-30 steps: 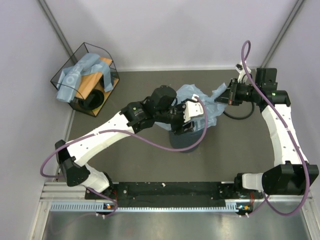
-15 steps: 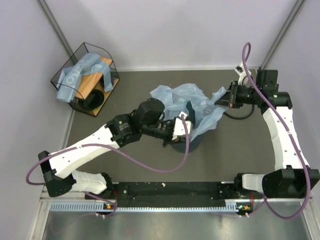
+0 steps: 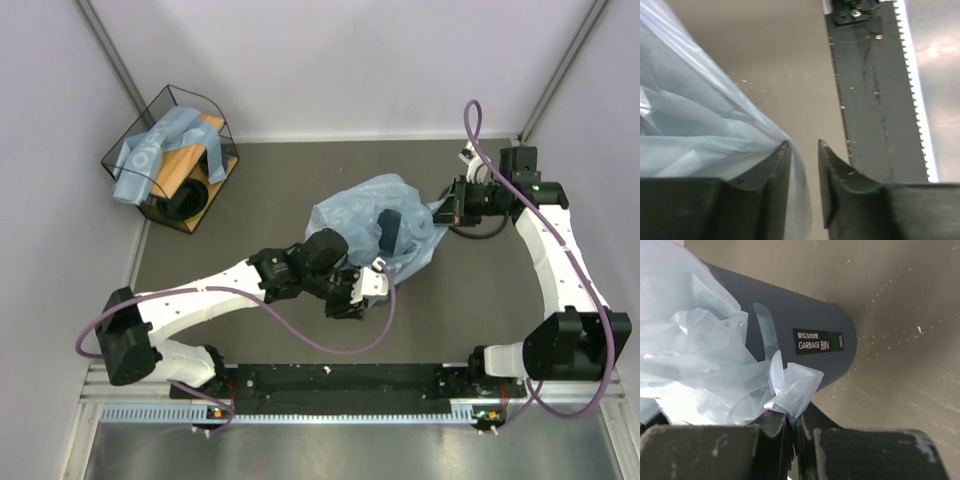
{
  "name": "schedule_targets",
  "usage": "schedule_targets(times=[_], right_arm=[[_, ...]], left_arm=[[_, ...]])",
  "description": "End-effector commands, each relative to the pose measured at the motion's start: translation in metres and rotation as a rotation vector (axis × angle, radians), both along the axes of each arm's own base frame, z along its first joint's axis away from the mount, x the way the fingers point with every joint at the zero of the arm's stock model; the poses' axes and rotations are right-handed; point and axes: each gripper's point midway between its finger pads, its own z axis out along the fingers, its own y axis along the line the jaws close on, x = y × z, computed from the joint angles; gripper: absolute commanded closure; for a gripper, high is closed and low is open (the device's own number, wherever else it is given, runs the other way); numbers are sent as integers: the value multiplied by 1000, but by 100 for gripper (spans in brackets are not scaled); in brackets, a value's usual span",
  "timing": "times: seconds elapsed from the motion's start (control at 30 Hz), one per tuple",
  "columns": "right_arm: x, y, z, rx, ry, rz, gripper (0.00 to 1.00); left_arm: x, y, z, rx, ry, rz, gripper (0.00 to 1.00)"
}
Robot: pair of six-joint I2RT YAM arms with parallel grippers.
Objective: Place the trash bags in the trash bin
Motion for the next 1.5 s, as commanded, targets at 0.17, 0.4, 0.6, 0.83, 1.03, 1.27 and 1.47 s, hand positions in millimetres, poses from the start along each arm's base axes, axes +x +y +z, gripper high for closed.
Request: schedule_targets(times=[0.17, 0.4, 0.6, 0.83, 1.03, 1.27, 1.47], right_arm=[[12, 5, 18, 26, -116, 48, 100], [6, 8, 21, 23, -132, 54, 100], [9, 7, 24, 16, -148, 48, 99], [11, 5, 24, 3, -152, 44, 98], [18, 3, 17, -13, -146, 40, 99], [36, 3, 22, -2, -161, 29, 98], [42, 6, 28, 14, -167, 31, 98]], left_arm=[[-70, 18, 181, -408, 22, -248, 29], [26, 10, 236, -493, -249, 206, 29], [107, 2, 218, -386, -373, 461, 27], [151, 5, 205, -355, -397, 543, 62], [187, 28, 193, -438, -138, 627, 100], [226, 42, 127, -378, 143, 750, 100], [220, 58, 148, -497, 280, 618, 59]])
